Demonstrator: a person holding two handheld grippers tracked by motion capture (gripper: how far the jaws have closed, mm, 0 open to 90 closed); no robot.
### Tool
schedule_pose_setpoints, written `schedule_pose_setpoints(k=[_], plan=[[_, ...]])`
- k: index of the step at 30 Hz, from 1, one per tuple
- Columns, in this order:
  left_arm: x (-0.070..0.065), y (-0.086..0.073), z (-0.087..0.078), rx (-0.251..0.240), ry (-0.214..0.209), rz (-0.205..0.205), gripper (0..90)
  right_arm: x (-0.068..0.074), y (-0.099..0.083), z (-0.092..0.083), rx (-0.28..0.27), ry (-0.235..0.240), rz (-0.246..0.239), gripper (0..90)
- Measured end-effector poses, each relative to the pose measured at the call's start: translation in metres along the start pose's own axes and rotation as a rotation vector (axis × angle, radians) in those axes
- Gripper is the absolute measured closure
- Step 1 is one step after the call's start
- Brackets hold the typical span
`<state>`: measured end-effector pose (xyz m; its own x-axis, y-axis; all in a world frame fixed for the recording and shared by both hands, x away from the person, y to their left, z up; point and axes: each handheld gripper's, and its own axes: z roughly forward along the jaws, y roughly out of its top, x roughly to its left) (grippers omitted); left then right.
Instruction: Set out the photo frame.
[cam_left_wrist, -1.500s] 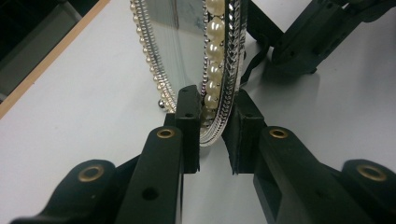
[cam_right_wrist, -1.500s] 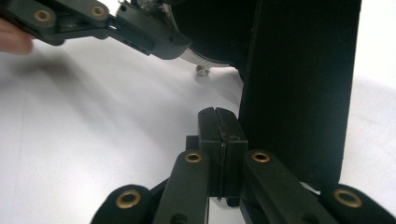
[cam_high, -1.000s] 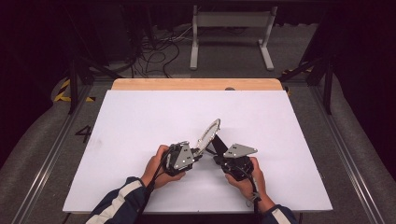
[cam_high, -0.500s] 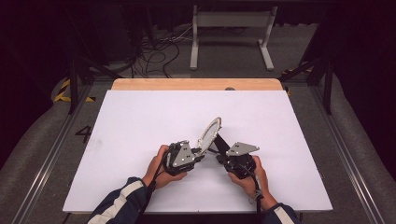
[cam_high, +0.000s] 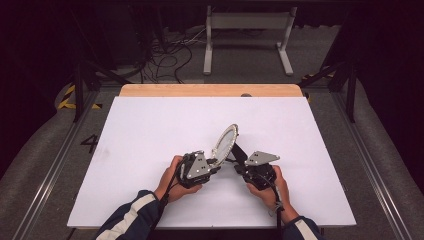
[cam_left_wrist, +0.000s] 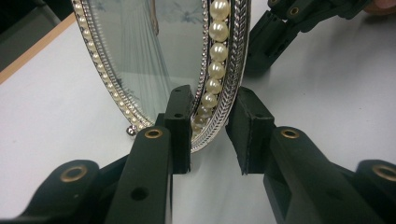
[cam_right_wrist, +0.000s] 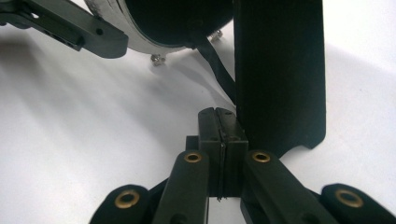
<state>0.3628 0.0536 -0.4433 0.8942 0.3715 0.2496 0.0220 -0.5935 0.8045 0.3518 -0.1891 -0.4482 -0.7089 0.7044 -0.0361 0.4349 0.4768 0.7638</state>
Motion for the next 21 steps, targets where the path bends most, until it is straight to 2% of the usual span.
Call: schedule_pose_setpoints(k=[2, 5, 11, 21], plan=[[0.0001, -0.0011, 0.0033, 0.013, 0.016, 0.002, 66.9, -0.0001, -0.0002, 0.0000, 0.003, 0.000, 0.000, 90.0], [0.0003, -0.0034, 0.0082, 0.022, 0.013, -0.004, 64.0, -0.0008, -0.0007, 0.0001, 0.011, 0.007, 0.003, 89.7], [0.0019, -0.0040, 0.0048, -0.009, 0.001, -0.009, 68.0, -0.0022, -0.0017, 0.0002, 0.027, 0.016, 0.000, 88.6], [0.0018, -0.0030, 0.0077, -0.034, -0.001, 0.003, 66.0, -0.0043, -0.0042, 0.0014, 0.036, 0.009, 0.006, 88.3]])
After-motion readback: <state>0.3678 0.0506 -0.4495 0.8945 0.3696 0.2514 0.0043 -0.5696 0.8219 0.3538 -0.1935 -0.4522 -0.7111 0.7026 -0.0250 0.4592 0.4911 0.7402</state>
